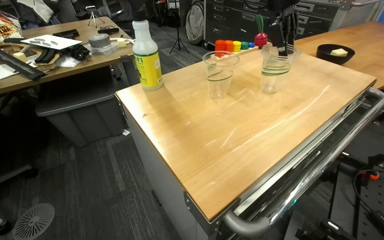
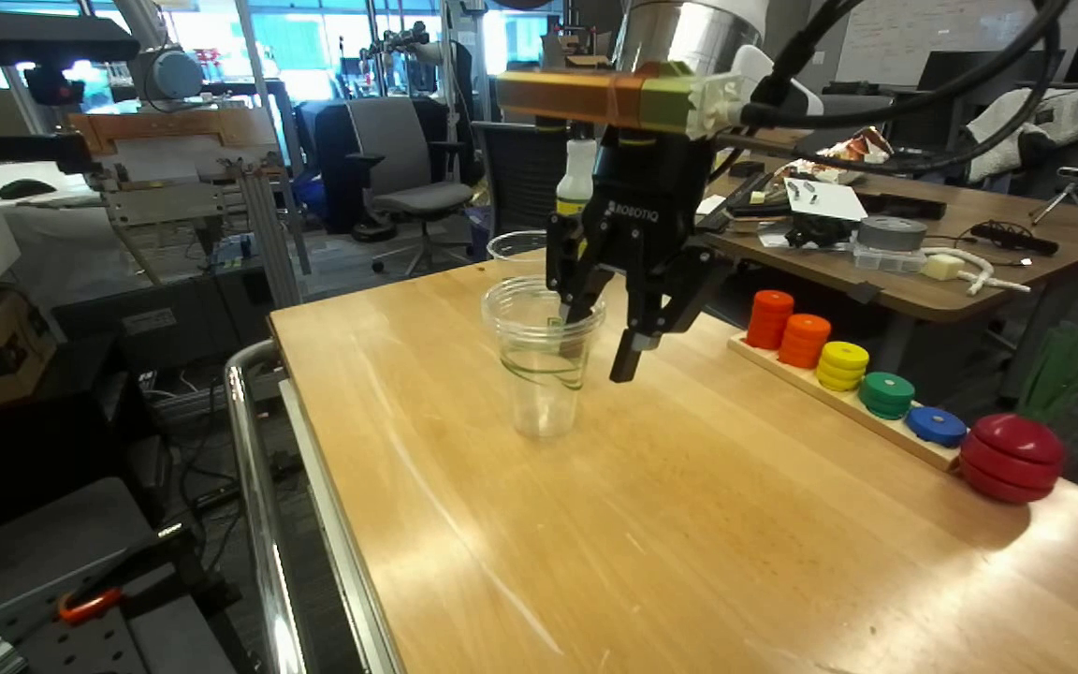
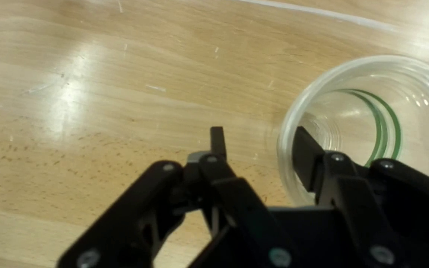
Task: Place all the cups in one cup
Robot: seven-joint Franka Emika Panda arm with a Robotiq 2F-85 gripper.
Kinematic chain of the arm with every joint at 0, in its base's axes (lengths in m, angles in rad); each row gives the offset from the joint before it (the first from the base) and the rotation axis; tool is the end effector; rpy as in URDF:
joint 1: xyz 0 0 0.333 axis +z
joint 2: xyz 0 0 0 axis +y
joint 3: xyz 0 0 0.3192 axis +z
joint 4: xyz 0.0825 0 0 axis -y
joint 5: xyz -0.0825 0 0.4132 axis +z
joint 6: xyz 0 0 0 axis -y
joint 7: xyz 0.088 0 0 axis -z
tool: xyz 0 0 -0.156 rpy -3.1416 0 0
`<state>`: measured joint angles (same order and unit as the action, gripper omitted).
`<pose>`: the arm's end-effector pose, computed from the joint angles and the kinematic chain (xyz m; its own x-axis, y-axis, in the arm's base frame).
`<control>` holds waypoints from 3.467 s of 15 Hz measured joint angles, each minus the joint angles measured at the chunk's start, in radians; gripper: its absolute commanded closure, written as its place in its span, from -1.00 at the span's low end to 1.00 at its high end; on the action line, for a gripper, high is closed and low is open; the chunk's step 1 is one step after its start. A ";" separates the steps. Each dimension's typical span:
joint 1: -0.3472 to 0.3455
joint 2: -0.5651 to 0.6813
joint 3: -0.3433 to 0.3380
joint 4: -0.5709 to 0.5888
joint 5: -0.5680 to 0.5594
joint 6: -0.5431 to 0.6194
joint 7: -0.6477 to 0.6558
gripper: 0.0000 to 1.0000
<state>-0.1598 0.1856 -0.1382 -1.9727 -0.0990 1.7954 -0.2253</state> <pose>0.5287 -0.1757 0.2959 0.9283 -0.0377 -0.3698 -0.0303 -0.9992 0.0257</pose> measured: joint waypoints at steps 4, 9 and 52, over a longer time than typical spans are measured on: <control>-0.006 -0.021 -0.001 -0.009 0.000 0.005 -0.002 1.00; -0.007 -0.077 -0.001 -0.037 -0.005 0.008 0.000 0.96; -0.007 0.278 0.098 0.672 0.381 -0.502 -0.054 0.95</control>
<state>-0.1671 0.4638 -0.0406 -1.3011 0.2819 1.2929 -0.2794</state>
